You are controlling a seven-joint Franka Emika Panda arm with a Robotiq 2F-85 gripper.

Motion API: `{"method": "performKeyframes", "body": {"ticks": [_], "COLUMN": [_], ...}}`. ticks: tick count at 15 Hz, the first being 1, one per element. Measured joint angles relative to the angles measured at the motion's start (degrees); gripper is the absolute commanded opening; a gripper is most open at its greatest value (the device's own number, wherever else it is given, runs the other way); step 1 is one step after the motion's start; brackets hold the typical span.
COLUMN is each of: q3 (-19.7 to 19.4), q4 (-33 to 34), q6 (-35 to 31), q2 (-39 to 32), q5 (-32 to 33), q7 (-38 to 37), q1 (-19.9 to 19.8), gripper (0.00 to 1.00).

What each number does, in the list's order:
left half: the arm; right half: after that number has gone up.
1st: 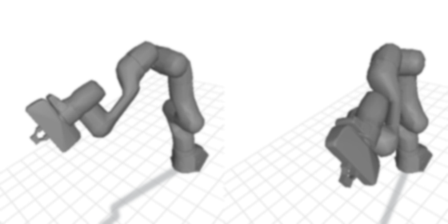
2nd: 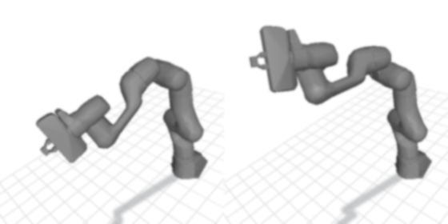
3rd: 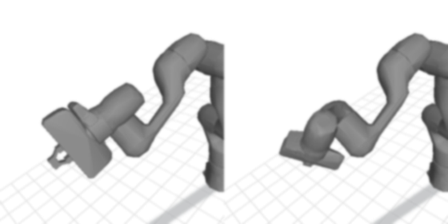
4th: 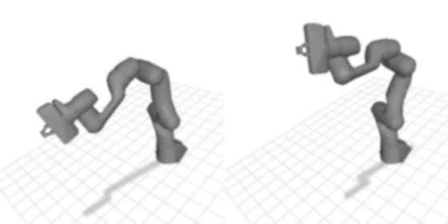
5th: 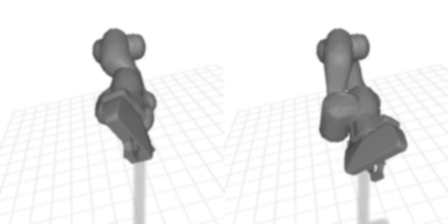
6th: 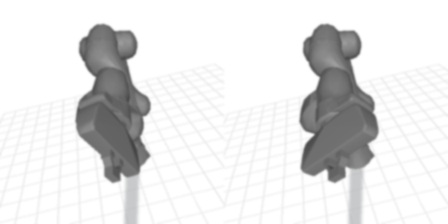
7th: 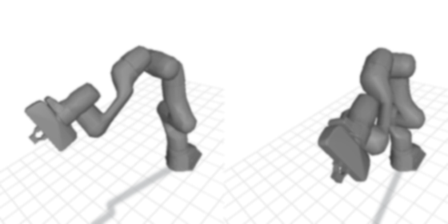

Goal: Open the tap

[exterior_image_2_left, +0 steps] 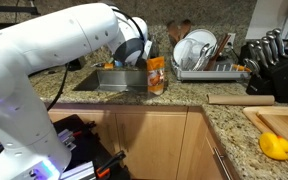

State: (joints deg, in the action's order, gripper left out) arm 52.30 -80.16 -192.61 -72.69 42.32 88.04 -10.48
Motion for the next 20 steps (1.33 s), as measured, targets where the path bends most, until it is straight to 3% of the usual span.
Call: {"method": "performKeyframes", "body": {"ticks": [3, 9, 13, 20], "q3": [3.07, 3.02, -0.28, -7.46], "q4": [-0.34, -0.26, 0.41, 3.05], "q6": [6.13, 5.09, -1.28, -5.44], "q2": [0.14, 0.3, 0.44, 3.96], "q5": [0.04, 4.04, 8.0, 10.66], "q7": [-0.73, 2.93, 6.16, 13.3], "q1": [-0.88, -0.96, 0.62, 1.62], "gripper": [1.0, 1.0, 1.0, 1.0]}}
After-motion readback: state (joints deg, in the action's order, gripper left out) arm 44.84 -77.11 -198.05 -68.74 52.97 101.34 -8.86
